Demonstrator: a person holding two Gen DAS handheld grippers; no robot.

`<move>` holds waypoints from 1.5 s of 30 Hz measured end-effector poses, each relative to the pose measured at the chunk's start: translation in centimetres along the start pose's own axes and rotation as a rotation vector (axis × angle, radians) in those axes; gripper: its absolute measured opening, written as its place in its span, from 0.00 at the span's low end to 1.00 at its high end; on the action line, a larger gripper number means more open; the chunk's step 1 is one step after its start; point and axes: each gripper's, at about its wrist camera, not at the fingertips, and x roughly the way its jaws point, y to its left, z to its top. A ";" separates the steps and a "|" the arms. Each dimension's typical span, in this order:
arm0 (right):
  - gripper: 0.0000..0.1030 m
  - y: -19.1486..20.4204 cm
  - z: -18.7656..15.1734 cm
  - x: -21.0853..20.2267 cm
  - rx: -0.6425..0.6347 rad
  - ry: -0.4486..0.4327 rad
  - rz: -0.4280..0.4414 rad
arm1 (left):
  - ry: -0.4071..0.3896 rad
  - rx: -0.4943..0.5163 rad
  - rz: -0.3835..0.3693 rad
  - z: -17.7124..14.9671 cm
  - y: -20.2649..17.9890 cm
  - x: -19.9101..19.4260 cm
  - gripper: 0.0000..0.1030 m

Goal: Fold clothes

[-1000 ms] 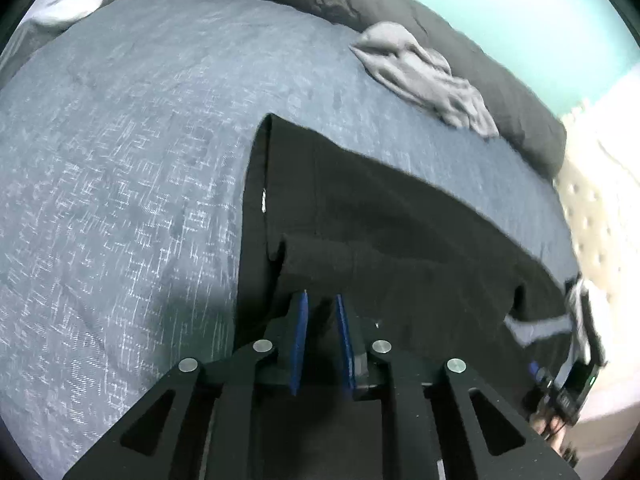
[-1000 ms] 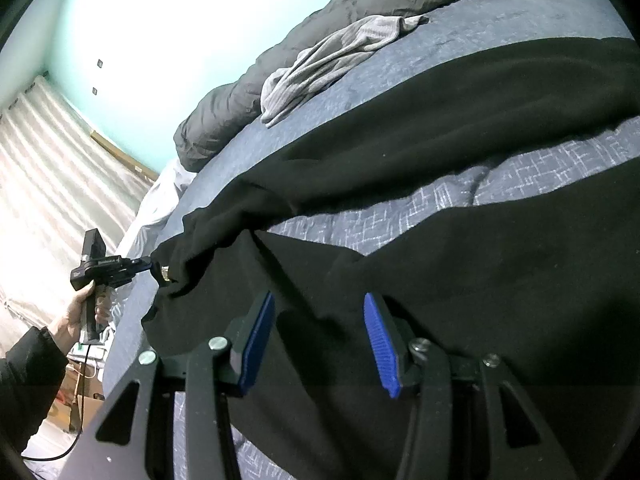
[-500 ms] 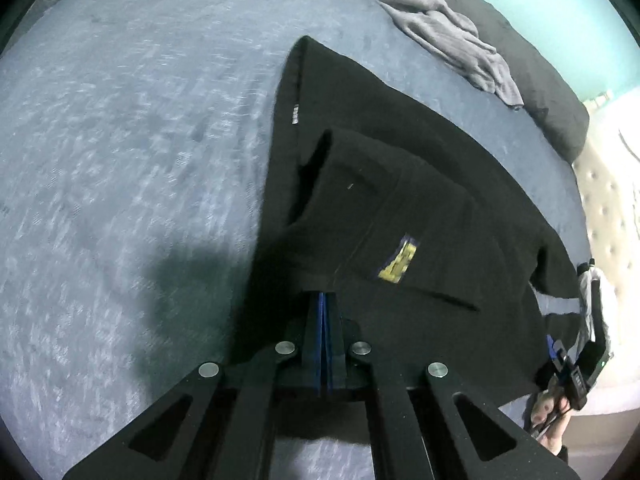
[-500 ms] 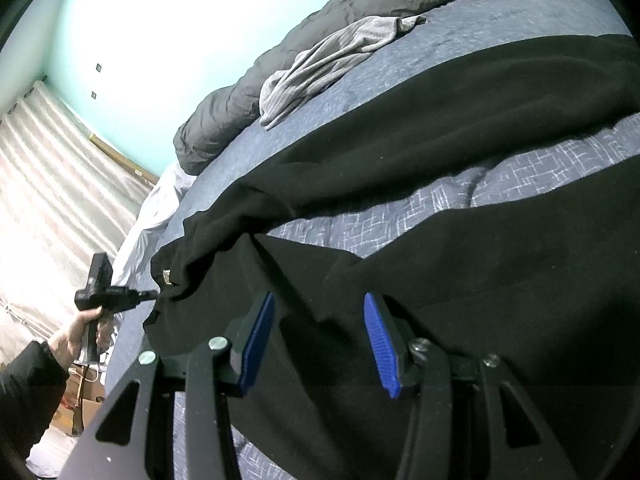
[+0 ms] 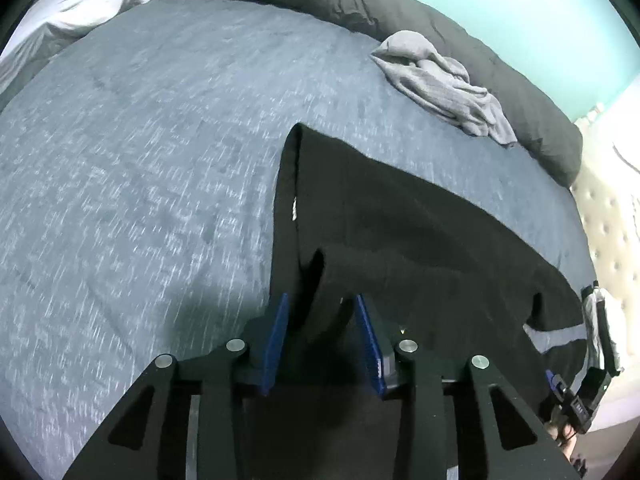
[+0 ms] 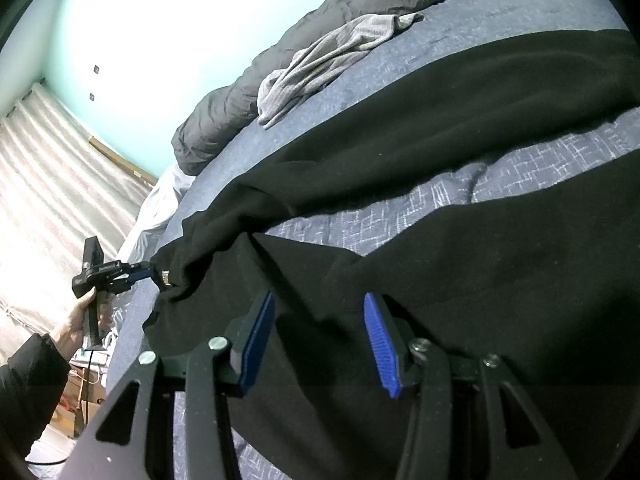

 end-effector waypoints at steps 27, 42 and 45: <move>0.46 0.0 0.0 0.2 0.011 0.002 0.003 | 0.154 -0.041 -0.071 -3.1 0.1 0.9 0.03; 0.46 -0.2 0.1 0.1 0.018 -0.007 0.001 | 0.132 -0.216 -0.111 1.2 3.1 1.4 0.22; 0.46 -0.3 0.1 0.1 0.019 -0.006 -0.001 | 0.105 -0.261 -0.113 1.7 4.0 1.6 0.23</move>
